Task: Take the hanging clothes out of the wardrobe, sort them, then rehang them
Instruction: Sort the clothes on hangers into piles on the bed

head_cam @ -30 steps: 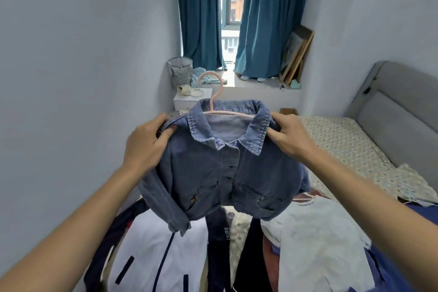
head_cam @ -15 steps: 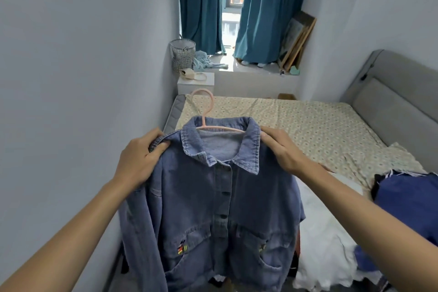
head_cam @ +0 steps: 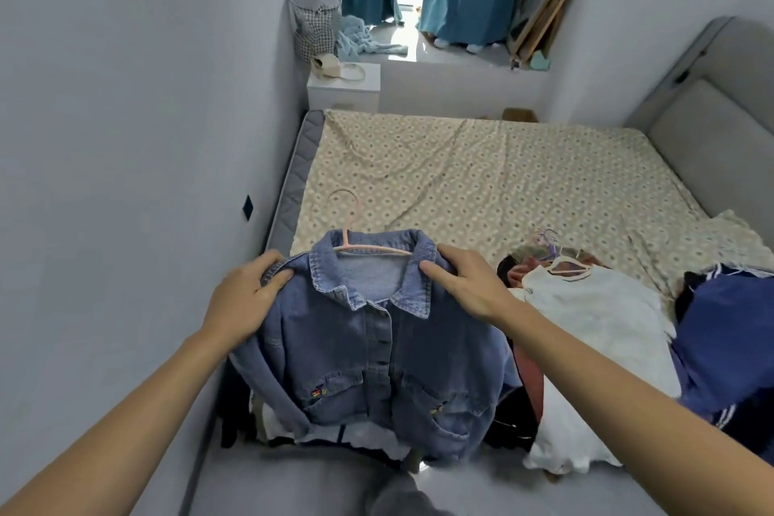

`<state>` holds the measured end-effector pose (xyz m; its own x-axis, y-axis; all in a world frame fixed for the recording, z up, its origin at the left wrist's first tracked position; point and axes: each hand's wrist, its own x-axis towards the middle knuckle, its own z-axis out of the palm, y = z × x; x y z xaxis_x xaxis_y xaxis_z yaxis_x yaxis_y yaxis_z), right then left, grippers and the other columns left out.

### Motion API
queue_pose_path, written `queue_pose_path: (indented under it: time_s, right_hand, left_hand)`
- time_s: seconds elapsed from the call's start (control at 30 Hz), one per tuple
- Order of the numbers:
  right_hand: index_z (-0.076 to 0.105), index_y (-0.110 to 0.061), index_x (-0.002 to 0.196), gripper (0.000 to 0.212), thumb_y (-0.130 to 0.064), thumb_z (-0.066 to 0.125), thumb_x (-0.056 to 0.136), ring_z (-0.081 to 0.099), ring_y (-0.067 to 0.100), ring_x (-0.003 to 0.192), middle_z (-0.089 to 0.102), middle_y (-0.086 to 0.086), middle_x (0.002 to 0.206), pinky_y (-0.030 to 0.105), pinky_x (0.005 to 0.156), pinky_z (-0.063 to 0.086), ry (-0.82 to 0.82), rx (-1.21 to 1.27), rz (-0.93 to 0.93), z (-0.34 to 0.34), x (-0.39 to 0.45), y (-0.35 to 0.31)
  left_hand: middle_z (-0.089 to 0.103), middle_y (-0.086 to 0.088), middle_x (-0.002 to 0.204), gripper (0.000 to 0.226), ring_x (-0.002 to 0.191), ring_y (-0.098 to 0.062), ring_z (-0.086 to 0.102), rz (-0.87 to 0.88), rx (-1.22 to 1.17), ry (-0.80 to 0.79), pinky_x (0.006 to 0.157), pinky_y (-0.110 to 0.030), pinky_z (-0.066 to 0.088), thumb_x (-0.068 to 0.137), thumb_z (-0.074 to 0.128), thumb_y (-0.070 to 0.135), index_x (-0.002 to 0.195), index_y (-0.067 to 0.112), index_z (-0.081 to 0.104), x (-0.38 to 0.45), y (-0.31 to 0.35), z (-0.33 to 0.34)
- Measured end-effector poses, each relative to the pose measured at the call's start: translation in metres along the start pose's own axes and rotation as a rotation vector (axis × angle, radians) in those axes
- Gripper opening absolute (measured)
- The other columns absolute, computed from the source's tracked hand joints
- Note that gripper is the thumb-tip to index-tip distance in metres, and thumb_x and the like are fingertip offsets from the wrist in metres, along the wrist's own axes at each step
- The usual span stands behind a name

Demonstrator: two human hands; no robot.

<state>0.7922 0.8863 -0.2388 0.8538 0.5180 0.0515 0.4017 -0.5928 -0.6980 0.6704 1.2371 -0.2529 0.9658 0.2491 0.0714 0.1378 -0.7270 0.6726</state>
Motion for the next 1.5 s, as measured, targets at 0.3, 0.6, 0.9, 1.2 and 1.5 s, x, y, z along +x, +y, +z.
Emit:
queue_pose_path:
  time_s: [0.3,0.6,0.9,1.2,1.5]
  right_hand:
    - [0.041,-0.029,0.077,0.039,-0.054,0.053,0.105,0.051,0.021,0.063,0.051,0.000,0.068,0.044,0.063,0.039,-0.096,0.008,0.189,0.069,0.139,0.146]
    - [0.052,-0.016,0.109,0.033,-0.049,0.049,0.106,0.050,0.025,0.092,0.053,0.006,0.106,0.042,0.080,0.041,-0.240,-0.168,0.330,0.138,0.259,0.262]
    - [0.037,-0.017,0.156,0.058,-0.044,0.050,0.106,0.041,0.030,0.138,0.044,0.008,0.152,0.046,0.108,0.040,-0.164,-0.229,0.445,0.123,0.191,0.221]
    - [0.041,-0.023,0.154,0.057,-0.051,0.049,0.105,0.043,0.026,0.133,0.048,0.001,0.147,0.048,0.101,0.045,0.098,-0.355,0.568,0.035,0.035,0.124]
    - [0.046,-0.025,0.151,0.068,-0.065,0.036,0.096,0.046,0.025,0.128,0.052,-0.002,0.143,0.048,0.099,0.045,0.345,-0.409,0.737,-0.049,-0.103,0.085]
  left_hand:
    - [0.056,0.011,0.069,0.026,0.069,-0.016,0.053,-0.103,0.115,-0.160,0.061,-0.036,0.038,0.104,0.059,0.036,0.082,0.046,0.049,0.152,-0.069,0.111]
    - [0.057,-0.015,0.098,0.017,0.094,-0.039,0.056,-0.204,0.300,-0.193,0.072,-0.044,0.041,0.104,0.058,0.024,0.098,0.008,0.057,0.269,-0.163,0.216]
    - [0.056,-0.012,0.115,0.033,0.108,-0.037,0.056,-0.007,0.332,-0.266,0.080,-0.048,0.049,0.102,0.060,0.029,0.130,0.011,0.059,0.235,-0.114,0.211]
    - [0.061,-0.012,0.126,0.052,0.113,-0.036,0.058,0.474,0.354,-0.359,0.082,-0.050,0.051,0.104,0.053,0.045,0.146,0.014,0.055,0.226,0.017,0.172]
    - [0.055,-0.003,0.140,0.070,0.129,-0.027,0.050,0.828,0.391,-0.464,0.097,-0.049,0.046,0.098,0.028,0.065,0.156,0.029,0.044,0.150,0.169,0.210]
